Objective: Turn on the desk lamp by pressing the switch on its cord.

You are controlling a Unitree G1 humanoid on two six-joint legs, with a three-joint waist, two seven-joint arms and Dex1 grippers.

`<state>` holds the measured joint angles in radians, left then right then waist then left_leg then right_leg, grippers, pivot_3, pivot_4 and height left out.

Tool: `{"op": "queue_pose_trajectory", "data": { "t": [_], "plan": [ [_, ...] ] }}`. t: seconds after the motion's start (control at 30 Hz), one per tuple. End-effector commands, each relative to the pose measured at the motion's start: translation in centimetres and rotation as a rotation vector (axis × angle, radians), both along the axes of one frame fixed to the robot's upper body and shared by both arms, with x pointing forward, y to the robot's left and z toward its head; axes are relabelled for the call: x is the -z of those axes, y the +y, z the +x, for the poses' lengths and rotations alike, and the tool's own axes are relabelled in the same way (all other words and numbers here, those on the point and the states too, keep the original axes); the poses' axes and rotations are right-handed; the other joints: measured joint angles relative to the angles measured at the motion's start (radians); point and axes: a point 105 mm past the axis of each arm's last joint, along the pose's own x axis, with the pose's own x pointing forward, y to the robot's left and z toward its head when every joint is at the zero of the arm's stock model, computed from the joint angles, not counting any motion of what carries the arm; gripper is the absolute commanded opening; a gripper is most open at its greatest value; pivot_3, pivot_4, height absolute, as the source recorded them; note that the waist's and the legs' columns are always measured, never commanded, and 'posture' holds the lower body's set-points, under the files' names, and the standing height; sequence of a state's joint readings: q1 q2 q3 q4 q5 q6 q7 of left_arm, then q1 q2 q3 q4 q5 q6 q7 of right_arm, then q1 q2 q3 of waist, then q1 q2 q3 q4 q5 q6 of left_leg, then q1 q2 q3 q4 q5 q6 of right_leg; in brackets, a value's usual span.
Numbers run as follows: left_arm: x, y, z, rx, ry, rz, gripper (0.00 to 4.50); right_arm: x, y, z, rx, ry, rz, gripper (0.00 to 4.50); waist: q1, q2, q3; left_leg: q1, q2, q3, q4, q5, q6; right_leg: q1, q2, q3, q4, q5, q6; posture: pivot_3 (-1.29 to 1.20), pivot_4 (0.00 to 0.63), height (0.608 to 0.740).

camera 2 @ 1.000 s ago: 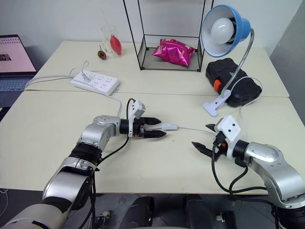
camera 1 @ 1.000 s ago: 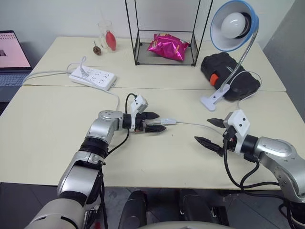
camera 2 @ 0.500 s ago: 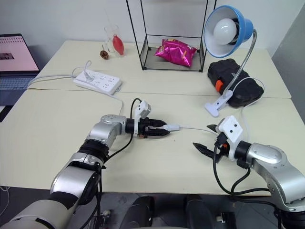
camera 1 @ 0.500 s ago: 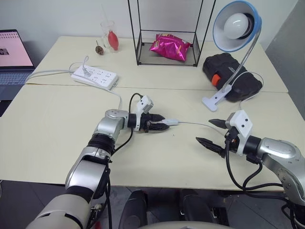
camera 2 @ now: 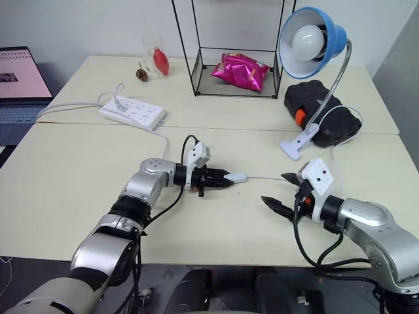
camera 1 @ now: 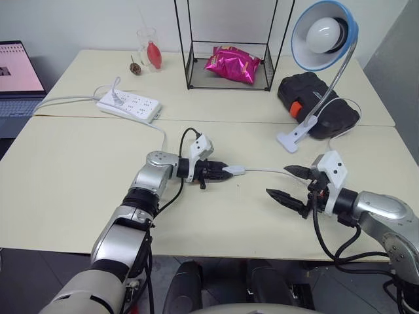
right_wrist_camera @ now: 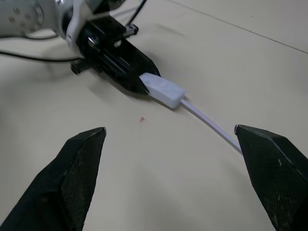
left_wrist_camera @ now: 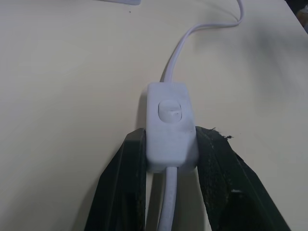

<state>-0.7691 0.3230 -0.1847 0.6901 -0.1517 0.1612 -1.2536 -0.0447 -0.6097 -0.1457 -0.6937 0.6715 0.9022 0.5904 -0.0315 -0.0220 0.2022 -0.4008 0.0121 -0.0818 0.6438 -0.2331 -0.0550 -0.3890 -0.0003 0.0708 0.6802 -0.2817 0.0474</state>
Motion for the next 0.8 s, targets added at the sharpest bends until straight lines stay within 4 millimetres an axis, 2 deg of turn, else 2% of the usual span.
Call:
{"op": "queue_pose_trajectory", "data": {
  "t": [0.03,0.17,0.33,0.43,0.57,0.8],
  "plan": [
    [-3.7,-0.4,-0.1,-0.005,-0.162,-0.073,1.11,0.0,1.2,-0.8,0.06,0.087,0.191,4.5,0.0,0.0,0.0,0.0,0.0,0.0,0.0,0.0,0.0,0.0,0.0,0.0,0.0,0.0,0.0,0.0,0.15,0.74],
    [-4.9,-0.7,-1.2,-0.014,-0.232,-0.098,1.11,1.1,1.9,-0.9,0.157,0.213,0.35,4.5,0.0,0.0,0.0,0.0,0.0,0.0,0.0,0.0,0.0,0.0,0.0,0.0,0.0,0.0,-0.001,0.0,0.15,0.74],
    [-5.6,-1.2,-1.9,-0.055,-0.276,-0.106,1.11,1.4,3.2,0.8,0.271,0.309,0.531,4.5,-0.001,0.0,-0.001,0.001,0.001,0.0,0.001,0.0,0.0,0.0,0.0,0.001,0.0,0.0,0.0,0.0,0.15,0.74],
    [-5.8,-1.7,-2.8,-0.049,-0.26,-0.103,1.11,0.3,4.5,2.3,0.281,0.336,0.64,4.5,-0.005,0.0,-0.001,0.001,0.002,0.0,0.001,0.0,0.0,0.0,0.001,0.001,0.001,0.001,0.0,0.0,0.15,0.74],
    [-6.1,-1.9,-3.0,-0.061,-0.249,-0.099,1.11,-0.2,5.3,3.1,0.276,0.376,0.701,4.5,-0.005,0.0,-0.001,0.001,0.002,0.0,0.0,0.0,0.0,0.0,0.002,0.001,0.0,0.001,0.0,0.0,0.15,0.74],
    [-6.3,-2.1,-3.2,-0.071,-0.244,-0.089,1.11,-1.1,5.9,4.8,0.301,0.415,0.821,4.5,-0.006,0.0,-0.001,0.0,0.001,0.0,-0.002,0.0,0.0,-0.001,0.001,0.001,0.0,0.001,0.0,0.0,0.15,0.74]
  ]
}}
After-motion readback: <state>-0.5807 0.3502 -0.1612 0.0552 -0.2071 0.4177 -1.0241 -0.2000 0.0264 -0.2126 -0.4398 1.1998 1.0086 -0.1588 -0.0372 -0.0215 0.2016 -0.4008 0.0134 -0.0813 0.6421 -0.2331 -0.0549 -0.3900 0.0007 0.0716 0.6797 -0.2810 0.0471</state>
